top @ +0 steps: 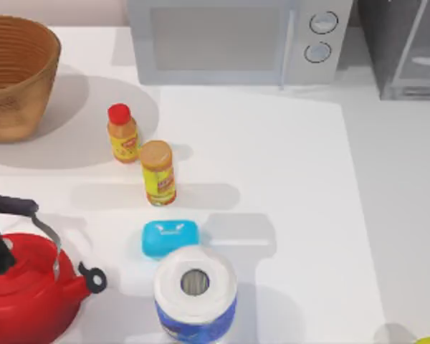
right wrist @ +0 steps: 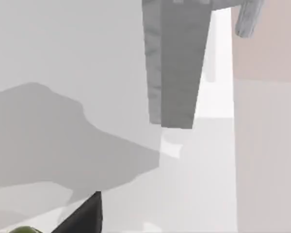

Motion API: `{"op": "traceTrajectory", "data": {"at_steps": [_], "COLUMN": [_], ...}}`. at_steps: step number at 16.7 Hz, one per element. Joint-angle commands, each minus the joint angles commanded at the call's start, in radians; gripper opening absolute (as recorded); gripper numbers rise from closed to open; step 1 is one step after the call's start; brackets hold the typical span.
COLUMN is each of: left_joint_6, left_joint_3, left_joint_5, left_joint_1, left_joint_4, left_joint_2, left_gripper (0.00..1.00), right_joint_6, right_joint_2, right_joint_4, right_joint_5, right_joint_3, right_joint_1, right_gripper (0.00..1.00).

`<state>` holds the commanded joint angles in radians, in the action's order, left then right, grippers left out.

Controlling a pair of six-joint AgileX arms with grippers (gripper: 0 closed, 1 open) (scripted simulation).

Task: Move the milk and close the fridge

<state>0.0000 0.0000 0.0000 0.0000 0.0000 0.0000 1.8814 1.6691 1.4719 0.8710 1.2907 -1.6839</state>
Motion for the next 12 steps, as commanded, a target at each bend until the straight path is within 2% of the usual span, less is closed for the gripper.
{"op": "traceTrajectory", "data": {"at_steps": [4, 12], "left_joint_6": [0.0, 0.0], "left_joint_3": [0.0, 0.0], "left_joint_5": [0.0, 0.0], "left_joint_1": [0.0, 0.0], "left_joint_4": [0.0, 0.0], "left_joint_2": [0.0, 0.0], "left_gripper": [1.0, 1.0], "right_joint_6": [0.124, 0.095], "right_joint_2": [0.132, 0.136], "right_joint_4": [-0.022, -0.053], "right_joint_5": [0.074, 0.069], "right_joint_3": [0.029, 0.026], "right_joint_1": [-0.121, -0.099], "right_gripper": [1.0, 1.0]}}
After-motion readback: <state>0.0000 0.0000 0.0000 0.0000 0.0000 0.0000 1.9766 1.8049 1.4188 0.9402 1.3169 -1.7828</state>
